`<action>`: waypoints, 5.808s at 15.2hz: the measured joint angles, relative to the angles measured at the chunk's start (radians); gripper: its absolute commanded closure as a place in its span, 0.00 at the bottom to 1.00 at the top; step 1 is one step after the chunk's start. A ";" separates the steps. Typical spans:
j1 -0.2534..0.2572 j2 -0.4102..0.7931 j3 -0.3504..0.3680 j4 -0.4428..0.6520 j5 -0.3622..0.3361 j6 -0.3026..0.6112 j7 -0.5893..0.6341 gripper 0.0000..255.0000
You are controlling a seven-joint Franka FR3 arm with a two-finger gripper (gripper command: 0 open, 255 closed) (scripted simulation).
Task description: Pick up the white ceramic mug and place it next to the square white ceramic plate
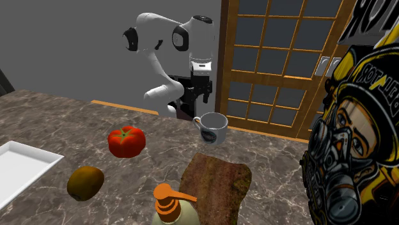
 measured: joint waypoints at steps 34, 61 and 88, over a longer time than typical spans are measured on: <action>0.005 0.395 -0.026 0.319 0.030 0.104 -0.029 1.00; 0.006 0.483 -0.024 0.720 0.034 -0.209 -0.044 1.00; -0.119 0.107 -0.305 0.547 -0.129 -0.369 -0.459 1.00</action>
